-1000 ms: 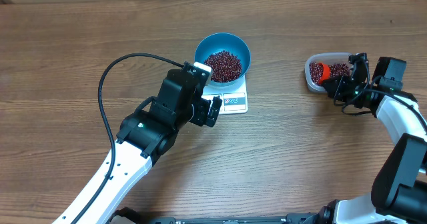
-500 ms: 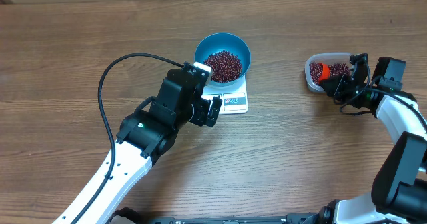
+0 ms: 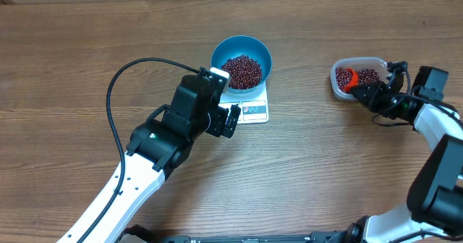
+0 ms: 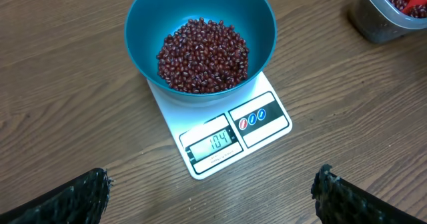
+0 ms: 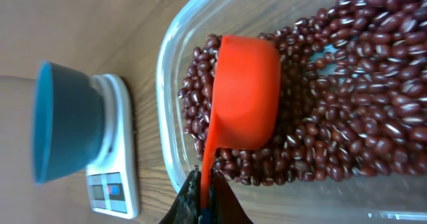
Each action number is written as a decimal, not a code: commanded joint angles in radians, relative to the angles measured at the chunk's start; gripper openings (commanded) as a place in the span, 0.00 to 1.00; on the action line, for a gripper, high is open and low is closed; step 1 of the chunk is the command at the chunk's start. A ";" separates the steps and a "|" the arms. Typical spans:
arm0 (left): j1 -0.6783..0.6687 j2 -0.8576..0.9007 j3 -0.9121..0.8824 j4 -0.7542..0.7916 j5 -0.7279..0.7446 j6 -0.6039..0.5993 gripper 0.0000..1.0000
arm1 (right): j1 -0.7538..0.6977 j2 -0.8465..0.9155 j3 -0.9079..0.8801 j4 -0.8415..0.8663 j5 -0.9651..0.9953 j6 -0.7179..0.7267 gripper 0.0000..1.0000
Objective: Scoop item into bowl and weigh 150g on scale
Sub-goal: 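Dip the red scoop into the beans again and scoop with the right gripper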
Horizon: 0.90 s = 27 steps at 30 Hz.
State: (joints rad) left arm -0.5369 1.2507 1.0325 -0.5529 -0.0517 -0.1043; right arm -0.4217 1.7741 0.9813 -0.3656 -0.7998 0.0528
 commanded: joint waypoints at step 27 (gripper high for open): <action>0.000 0.004 -0.001 0.003 0.012 0.012 1.00 | -0.192 0.051 -0.012 -0.002 -0.286 0.004 0.04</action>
State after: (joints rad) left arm -0.5369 1.2507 1.0325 -0.5529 -0.0517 -0.1043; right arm -0.6025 1.8114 0.9749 -0.3721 -1.0035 0.0593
